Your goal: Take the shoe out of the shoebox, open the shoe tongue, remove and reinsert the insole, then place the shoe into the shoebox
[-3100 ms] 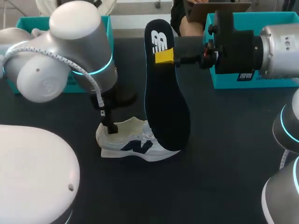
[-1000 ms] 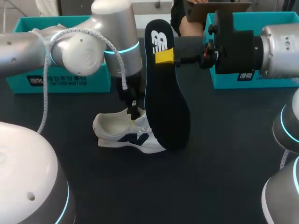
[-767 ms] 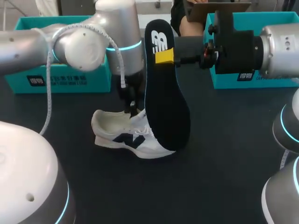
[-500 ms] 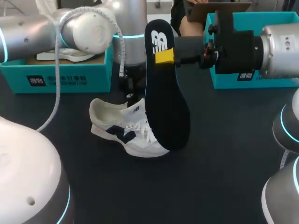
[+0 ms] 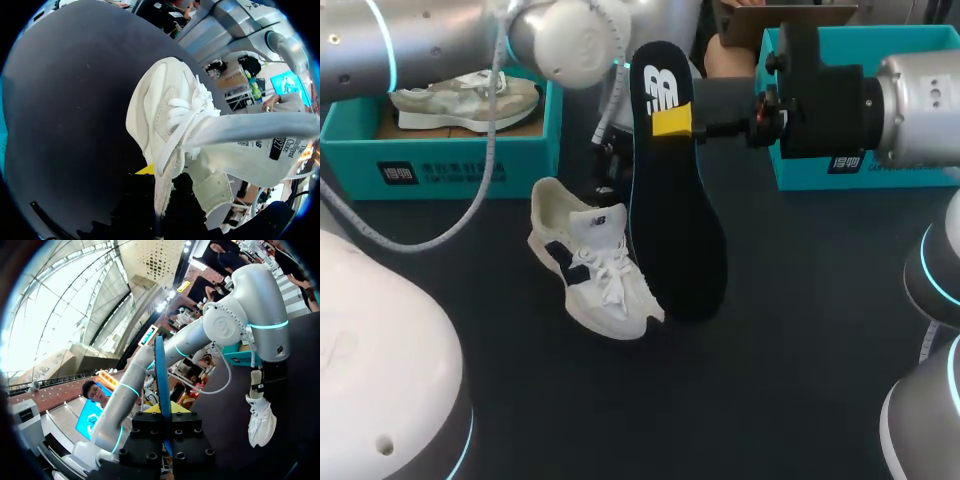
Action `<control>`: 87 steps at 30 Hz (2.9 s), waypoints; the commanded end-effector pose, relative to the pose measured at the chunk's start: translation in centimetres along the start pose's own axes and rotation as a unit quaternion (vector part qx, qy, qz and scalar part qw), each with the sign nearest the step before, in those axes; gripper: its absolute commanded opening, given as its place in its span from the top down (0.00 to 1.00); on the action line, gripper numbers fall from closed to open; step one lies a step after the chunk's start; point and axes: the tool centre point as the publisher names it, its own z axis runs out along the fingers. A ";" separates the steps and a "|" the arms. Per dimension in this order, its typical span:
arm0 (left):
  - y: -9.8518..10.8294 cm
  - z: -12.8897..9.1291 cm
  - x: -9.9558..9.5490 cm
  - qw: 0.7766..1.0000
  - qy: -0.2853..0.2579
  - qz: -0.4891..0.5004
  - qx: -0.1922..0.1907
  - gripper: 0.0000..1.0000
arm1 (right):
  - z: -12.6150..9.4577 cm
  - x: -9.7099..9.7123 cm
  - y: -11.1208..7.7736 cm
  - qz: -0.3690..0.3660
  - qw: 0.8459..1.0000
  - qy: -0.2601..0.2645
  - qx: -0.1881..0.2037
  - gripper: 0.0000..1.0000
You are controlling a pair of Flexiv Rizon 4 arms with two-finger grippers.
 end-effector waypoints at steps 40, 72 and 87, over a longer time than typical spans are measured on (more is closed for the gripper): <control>-4.2 -0.2 -6.7 0.939 -0.047 0.291 -0.178 1.00 | 0.3 0.0 0.0 0.001 1.000 -0.002 0.000 1.00; -4.1 -2.5 -6.8 0.951 -0.103 0.260 -0.133 0.00 | 0.3 0.0 0.0 0.001 1.000 -0.002 0.000 1.00; 1.2 -11.8 -4.4 0.934 -0.244 0.241 -0.100 0.00 | 0.3 0.0 0.0 0.001 1.000 -0.002 0.000 1.00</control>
